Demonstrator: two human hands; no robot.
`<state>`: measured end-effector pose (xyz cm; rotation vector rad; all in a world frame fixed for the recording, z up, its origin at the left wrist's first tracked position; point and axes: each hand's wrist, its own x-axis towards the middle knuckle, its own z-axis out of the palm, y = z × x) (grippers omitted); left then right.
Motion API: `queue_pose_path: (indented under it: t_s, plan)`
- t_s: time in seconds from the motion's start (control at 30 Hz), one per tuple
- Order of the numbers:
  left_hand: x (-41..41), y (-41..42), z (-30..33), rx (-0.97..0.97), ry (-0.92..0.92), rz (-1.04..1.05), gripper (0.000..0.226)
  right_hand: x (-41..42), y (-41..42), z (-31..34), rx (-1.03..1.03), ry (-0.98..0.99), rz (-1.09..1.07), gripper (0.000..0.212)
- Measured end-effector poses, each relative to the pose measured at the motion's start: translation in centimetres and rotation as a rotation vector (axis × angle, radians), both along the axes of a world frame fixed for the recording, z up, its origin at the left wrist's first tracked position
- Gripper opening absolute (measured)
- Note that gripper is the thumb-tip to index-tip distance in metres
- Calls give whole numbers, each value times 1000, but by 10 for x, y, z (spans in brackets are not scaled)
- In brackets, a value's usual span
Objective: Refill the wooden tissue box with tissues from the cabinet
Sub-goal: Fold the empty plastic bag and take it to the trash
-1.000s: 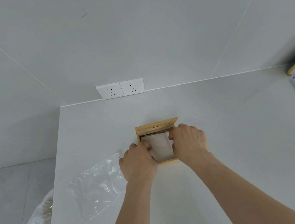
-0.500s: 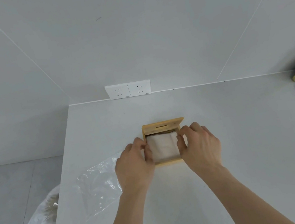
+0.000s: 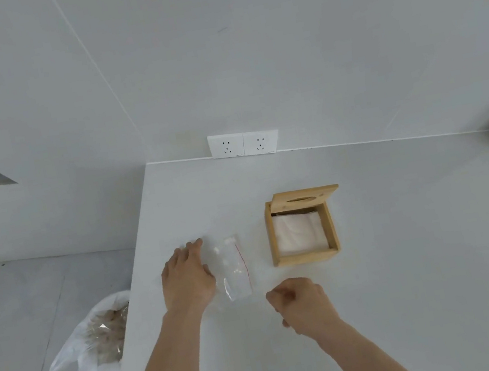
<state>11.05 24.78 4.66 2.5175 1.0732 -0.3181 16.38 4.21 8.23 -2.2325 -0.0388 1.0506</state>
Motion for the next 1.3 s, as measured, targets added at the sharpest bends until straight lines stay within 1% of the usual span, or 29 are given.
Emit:
queue_pose_path:
  t_s: [0.07,0.13,0.2,0.27,0.33,0.37,0.4,0.53,0.6,0.67,0.73,0.8,0.87,0.9,0.97,1.0,1.03,1.13,1.17,1.23,1.3]
  plan:
    - [-11,5,-2,-8,28,-15,63,-10,11,-1,50,174,-66,22]
    - [-21,8,-2,20,60,-21,65,-19,21,-3,103,289,-122,22]
    - [-30,9,-3,24,77,10,61,-30,30,-4,140,380,-179,21]
    - [-41,10,-3,-86,52,103,49,-41,39,-6,155,445,-256,26]
    - [-51,10,-2,-238,-9,229,27,-48,46,-7,178,478,-348,34]
    - [-55,9,0,-306,-51,280,16,-50,49,-7,201,486,-390,34]
    - [-59,8,4,-375,-101,323,12,-51,51,-6,222,490,-429,33]
    - [-71,10,17,-715,-354,510,17,-48,55,2,272,460,-532,35]
    - [-74,13,27,-823,-445,531,18,-45,55,10,291,424,-509,26]
    - [-74,13,39,-871,-479,527,18,-41,54,19,327,383,-491,18]
    - [-73,11,50,-859,-479,532,17,-39,54,29,373,326,-478,16]
    - [-69,9,63,-826,-506,534,30,-37,54,42,395,229,-424,15]
    - [-64,9,80,-881,-621,520,47,-36,52,55,394,114,-330,14]
    - [-61,11,89,-930,-674,486,54,-35,51,61,387,63,-284,14]
    - [-58,13,102,-977,-698,376,64,-35,48,71,368,-11,-226,14]
    - [-56,14,107,-963,-689,328,63,-36,46,75,358,-39,-210,14]
    - [-54,13,111,-932,-689,308,56,-36,43,78,350,-63,-199,14]
    - [-49,10,114,-876,-788,392,16,-39,34,84,363,-88,-191,12]
    - [-49,10,113,-882,-823,418,7,-40,31,84,379,-75,-204,11]
    - [-49,7,115,-922,-867,439,2,-43,26,85,419,-37,-237,11]
    - [-51,4,116,-940,-883,451,4,-45,23,85,449,-10,-274,11]
